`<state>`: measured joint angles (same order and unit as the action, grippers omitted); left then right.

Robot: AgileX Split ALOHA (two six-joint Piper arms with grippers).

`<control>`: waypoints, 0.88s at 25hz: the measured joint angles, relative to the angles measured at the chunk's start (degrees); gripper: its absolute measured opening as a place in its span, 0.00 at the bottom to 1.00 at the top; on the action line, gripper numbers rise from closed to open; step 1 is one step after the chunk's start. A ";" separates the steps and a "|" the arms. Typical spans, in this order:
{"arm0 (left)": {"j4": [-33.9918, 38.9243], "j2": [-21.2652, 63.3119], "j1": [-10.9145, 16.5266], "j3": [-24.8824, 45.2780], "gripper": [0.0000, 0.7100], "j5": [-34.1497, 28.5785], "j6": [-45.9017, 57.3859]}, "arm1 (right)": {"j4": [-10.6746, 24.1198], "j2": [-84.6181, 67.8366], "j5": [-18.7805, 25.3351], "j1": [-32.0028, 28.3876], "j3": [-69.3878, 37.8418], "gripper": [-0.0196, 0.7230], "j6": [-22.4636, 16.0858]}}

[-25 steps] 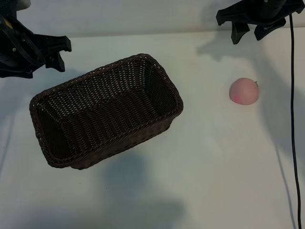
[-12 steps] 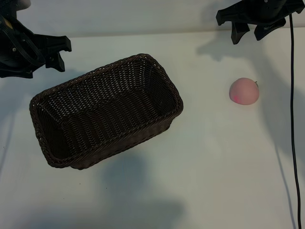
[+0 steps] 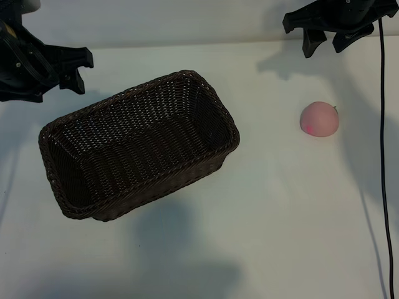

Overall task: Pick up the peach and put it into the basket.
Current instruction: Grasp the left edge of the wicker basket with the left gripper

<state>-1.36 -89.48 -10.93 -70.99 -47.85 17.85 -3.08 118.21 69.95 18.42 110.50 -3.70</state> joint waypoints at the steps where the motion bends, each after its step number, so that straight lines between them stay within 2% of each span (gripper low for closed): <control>1: 0.00 0.00 0.00 0.00 0.83 -0.26 0.00 | 0.00 0.00 0.00 0.00 0.00 0.72 0.00; 12: 1.36 0.86 0.46 1.46 0.83 -0.69 2.66 | -0.16 0.00 0.00 0.00 0.00 0.72 0.07; 16: 4.35 3.76 0.46 8.82 0.83 0.29 7.31 | -0.21 0.00 0.00 0.00 0.00 0.72 0.32; 22: 5.12 5.93 0.46 20.74 0.83 6.32 12.48 | -0.21 0.00 0.00 0.00 0.00 0.72 0.61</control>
<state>3.76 -83.54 -10.47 -50.25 -41.53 30.33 -3.29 118.21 69.95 18.42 110.50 -3.09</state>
